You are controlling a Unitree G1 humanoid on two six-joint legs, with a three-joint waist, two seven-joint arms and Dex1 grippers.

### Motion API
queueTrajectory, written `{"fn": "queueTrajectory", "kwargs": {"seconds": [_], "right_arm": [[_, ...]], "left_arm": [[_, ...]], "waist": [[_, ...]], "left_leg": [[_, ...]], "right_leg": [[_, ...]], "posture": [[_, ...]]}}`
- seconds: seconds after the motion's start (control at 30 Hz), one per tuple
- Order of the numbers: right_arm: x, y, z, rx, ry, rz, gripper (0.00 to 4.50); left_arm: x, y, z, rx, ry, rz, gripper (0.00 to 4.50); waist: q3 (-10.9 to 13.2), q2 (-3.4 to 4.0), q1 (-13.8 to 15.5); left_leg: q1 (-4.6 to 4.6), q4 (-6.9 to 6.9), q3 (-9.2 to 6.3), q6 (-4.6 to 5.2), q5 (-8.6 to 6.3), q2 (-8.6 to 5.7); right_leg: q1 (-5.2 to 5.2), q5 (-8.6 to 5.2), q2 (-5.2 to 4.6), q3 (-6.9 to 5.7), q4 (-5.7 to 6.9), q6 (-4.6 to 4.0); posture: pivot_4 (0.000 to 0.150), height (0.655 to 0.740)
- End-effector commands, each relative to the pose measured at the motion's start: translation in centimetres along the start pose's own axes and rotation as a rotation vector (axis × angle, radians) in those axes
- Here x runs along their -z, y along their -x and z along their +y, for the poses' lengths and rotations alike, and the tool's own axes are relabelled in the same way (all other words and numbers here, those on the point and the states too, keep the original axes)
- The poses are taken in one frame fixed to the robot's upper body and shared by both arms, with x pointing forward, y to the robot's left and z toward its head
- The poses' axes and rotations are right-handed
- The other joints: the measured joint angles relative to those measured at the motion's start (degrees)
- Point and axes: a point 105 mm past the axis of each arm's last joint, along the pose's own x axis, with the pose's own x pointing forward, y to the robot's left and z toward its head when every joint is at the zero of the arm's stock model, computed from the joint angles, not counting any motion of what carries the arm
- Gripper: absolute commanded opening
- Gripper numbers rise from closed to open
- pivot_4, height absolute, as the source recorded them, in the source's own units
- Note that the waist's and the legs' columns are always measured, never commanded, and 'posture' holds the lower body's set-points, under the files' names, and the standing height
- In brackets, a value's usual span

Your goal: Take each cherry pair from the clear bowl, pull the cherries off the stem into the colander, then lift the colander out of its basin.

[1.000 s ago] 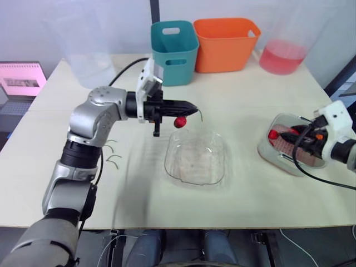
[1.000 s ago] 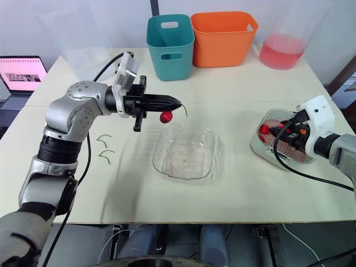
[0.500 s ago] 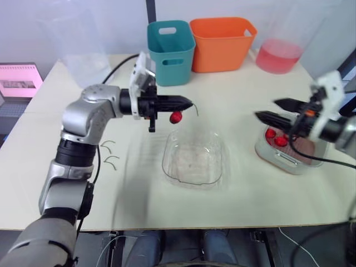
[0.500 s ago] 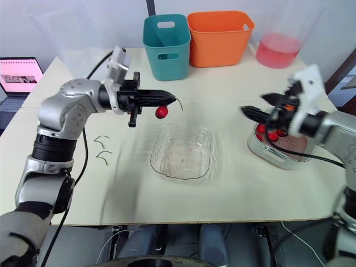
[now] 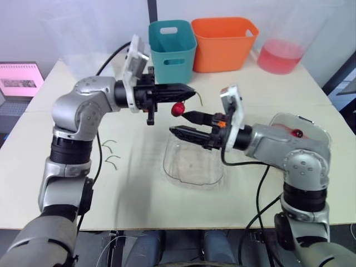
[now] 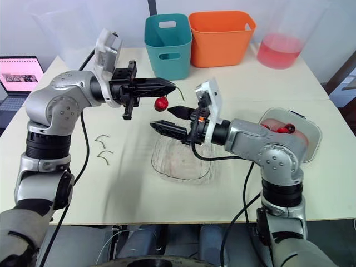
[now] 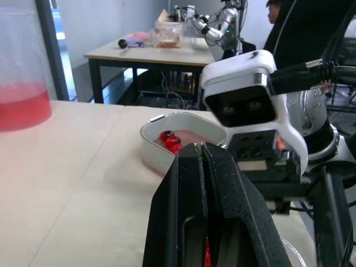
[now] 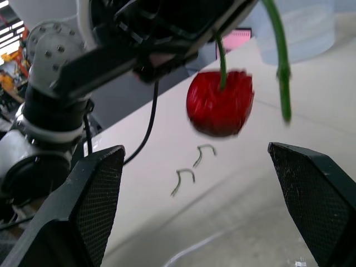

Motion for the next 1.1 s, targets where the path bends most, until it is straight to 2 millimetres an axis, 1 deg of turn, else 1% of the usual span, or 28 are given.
{"fn": "queueTrajectory", "kwargs": {"seconds": [0.03,0.13,0.3,0.57,0.6,0.67,0.83,1.1], "right_arm": [[-1.2,-0.6,0.2,0.0,0.037,-0.054,4.35],[-1.6,-0.7,0.1,0.0,0.03,-0.072,4.35],[-2.0,-1.1,0.5,-0.017,0.017,-0.092,4.35],[-1.5,-1.4,0.8,-0.026,0.003,-0.072,4.35],[-1.4,-1.4,0.8,-0.026,0.002,-0.069,4.14],[-1.3,-1.4,0.7,-0.021,0.0,-0.067,3.54],[-1.2,-1.4,0.6,-0.017,0.002,-0.064,1.26],[-0.2,-1.2,0.6,-0.009,0.0,-0.031,1.26]], "left_arm": [[-0.7,0.3,-0.3,0.0,-0.028,-0.009,0.0],[-0.6,0.3,-0.3,-0.003,-0.024,-0.006,0.0],[-0.3,0.2,-0.2,-0.006,-0.018,-0.004,0.0],[-0.3,0.0,-0.1,-0.009,-0.016,-0.008,0.0],[-0.3,0.0,-0.1,-0.009,-0.017,-0.009,0.0],[-0.4,0.0,-0.1,-0.011,-0.017,-0.009,0.0],[-0.3,0.1,-0.1,-0.013,-0.017,-0.008,0.0],[-0.5,0.1,0.0,-0.013,-0.017,-0.017,0.0]], "waist": [[0.0,0.0,0.02],[0.0,0.0,0.02],[0.0,0.0,0.0],[0.0,0.0,0.01],[0.0,0.0,0.0],[0.0,0.0,0.0],[0.0,0.0,0.0],[0.0,0.0,-0.01]], "left_leg": [[0.0,0.0,0.0,0.0,0.0,0.0],[0.0,0.01,0.01,0.0,0.0,0.0],[0.01,0.0,0.0,0.0,0.0,0.0],[0.01,0.0,0.0,0.0,0.0,0.0],[0.01,0.0,0.01,0.0,0.0,0.0],[0.01,-0.01,0.0,0.0,0.0,0.0],[0.01,-0.01,0.01,0.01,-0.01,0.0],[0.01,-0.01,0.01,0.01,-0.01,0.0]], "right_leg": [[-0.01,0.0,0.0,0.0,0.04,0.0],[-0.02,0.0,0.0,0.01,0.08,0.0],[-0.05,0.0,0.0,0.01,0.13,0.0],[-0.06,0.0,0.01,0.01,0.14,0.0],[-0.06,0.0,0.01,0.01,0.14,0.0],[-0.07,0.0,0.01,0.01,0.14,0.0],[-0.07,0.0,0.01,0.01,0.14,0.0],[-0.07,0.0,0.01,0.01,0.14,0.0]], "posture": [[0.15,0.74],[0.15,0.74],[0.15,0.74],[0.15,0.74],[0.15,0.74],[0.15,0.74],[0.15,0.74],[0.15,0.74]]}}
